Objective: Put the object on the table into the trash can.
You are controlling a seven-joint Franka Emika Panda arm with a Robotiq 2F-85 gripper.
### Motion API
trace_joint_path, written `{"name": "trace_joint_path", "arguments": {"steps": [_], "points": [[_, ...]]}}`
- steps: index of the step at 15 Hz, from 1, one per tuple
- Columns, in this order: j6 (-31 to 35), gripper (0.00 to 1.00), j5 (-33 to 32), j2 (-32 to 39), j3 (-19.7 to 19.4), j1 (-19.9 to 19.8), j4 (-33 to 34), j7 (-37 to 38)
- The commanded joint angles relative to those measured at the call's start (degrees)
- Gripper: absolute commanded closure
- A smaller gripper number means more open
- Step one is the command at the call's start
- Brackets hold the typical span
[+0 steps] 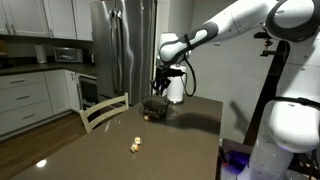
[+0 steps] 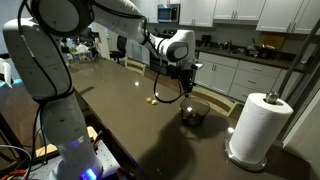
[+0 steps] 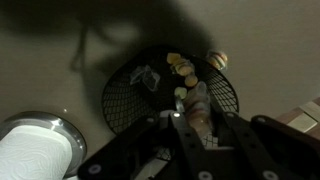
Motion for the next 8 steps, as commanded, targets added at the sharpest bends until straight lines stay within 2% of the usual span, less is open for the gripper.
{"name": "trace_joint_path", "arguments": {"steps": [1, 8], "points": [[-0.8, 0.45, -1.3, -1.1, 0.6, -0.4, -1.1, 2.7], [1.8, 0.01, -1.3, -3.9, 1.2, -0.1, -3.5, 2.1]]}}
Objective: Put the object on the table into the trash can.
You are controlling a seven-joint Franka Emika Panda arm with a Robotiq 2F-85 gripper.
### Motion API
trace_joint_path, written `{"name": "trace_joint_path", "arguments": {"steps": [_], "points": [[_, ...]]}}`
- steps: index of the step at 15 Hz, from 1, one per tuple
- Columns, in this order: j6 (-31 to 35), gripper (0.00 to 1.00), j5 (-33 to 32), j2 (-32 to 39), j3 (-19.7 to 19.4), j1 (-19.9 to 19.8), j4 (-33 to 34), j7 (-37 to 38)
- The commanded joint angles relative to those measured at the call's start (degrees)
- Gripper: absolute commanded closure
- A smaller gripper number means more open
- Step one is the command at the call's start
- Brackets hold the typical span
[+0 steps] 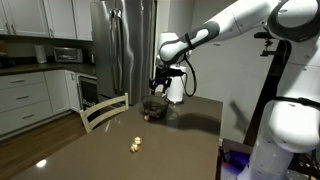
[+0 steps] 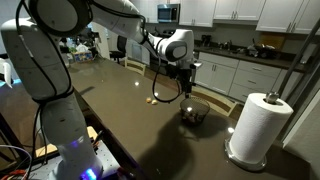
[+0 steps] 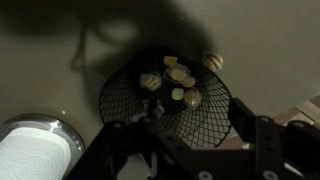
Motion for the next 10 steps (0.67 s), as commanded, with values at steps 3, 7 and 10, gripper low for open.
{"name": "trace_joint_path", "arguments": {"steps": [3, 7, 10], "points": [[5.5, 0.0, -1.7, -5.7, 1.2, -0.4, -5.7, 0.1], [10.3, 0.0, -0.2, -9.0, 1.3, -0.9, -10.3, -1.9], [8.8, 0.0, 0.0, -7.4, 1.8, -1.1, -8.4, -0.6]]}}
